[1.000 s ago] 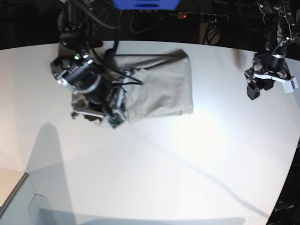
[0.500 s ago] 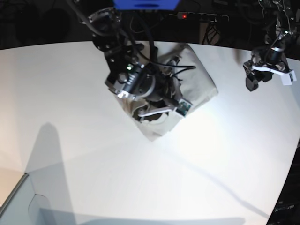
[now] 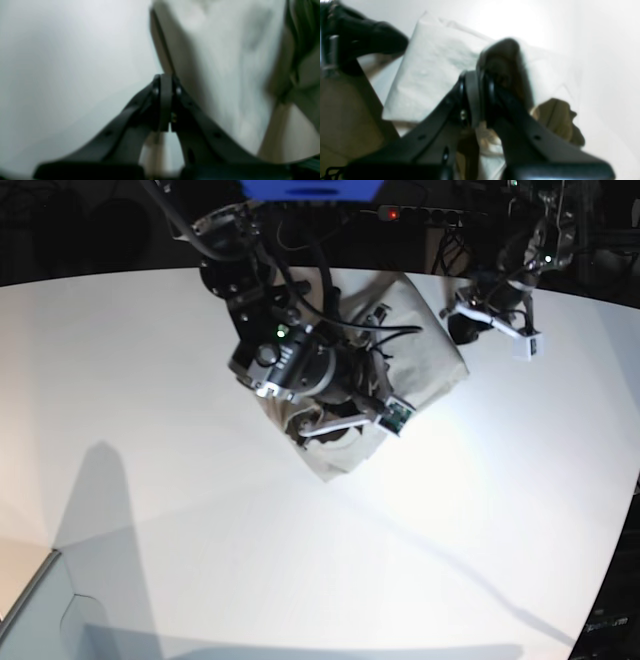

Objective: Layout the t-shirt on the table in an organized manner, then fold the t-shirt properly
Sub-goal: 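Grasp the strip end with the right gripper and fold it over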

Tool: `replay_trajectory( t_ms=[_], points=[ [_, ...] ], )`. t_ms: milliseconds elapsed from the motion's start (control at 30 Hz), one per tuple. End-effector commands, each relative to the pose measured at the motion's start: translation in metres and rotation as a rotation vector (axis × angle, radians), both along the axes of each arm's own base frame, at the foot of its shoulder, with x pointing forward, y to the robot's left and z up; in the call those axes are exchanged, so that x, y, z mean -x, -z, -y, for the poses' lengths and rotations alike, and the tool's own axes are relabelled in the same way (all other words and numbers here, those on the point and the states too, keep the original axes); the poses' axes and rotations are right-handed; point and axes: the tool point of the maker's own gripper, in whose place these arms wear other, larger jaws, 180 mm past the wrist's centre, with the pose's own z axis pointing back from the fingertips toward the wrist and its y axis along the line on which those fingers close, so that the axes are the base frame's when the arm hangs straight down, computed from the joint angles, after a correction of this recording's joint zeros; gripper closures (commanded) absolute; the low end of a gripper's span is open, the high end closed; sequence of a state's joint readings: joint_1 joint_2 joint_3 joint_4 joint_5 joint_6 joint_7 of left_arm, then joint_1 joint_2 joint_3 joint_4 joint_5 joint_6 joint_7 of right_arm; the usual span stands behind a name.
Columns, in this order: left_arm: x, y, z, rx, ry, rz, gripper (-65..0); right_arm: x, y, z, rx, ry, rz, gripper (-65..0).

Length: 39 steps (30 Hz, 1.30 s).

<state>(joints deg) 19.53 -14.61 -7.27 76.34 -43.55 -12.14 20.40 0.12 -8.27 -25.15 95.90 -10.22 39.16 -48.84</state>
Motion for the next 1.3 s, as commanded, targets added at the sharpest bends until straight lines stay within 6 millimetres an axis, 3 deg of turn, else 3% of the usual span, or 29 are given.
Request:
replay_trajectory(
  t_ms=[0, 233, 433, 500, 733, 1000, 1100, 1267],
  points=[
    [-0.004, -0.001, -0.003, -0.002, 0.001, 0.006, -1.6, -0.005, -0.018, -0.011, -0.053, -0.020, 0.041, 0.0],
    [-0.042, -0.002, -0.012, -0.003, -0.030, 0.036, 0.0, -0.004, -0.033, -0.016, -0.073, -0.036, 0.083, 0.0],
    [-0.069, -0.011, 0.001, 0.028, -0.039, 0.080, 0.0, 0.009, -0.033, -0.038, -0.069, -0.118, 0.085, 0.0],
    [-0.076, -0.015, 0.003, 0.031, -0.037, 0.095, 0.0, 0.003, -0.034, -0.043, -0.054, -0.143, 0.099, 0.0],
    [-0.077, -0.016, 0.001, 0.027, -0.029, 0.099, 0.0, -0.025, -0.039, -0.052, -0.054, -0.175, 0.145, 0.0],
    [-0.085, -0.022, 0.000, 0.026, -0.028, 0.119, 0.0, -0.039, -0.009, -0.063, -0.051, -0.223, 0.093, 0.0],
    [-0.085, -0.022, 0.000, 0.026, -0.028, 0.119, 0.0, -0.038, -0.006, -0.065, -0.053, -0.231, 0.087, 0.0],
    [-0.085, -0.022, 0.000, 0.026, -0.028, 0.119, 0.0, -0.019, -0.005, -0.082, -0.034, -0.317, 0.097, 0.0]
  ],
)
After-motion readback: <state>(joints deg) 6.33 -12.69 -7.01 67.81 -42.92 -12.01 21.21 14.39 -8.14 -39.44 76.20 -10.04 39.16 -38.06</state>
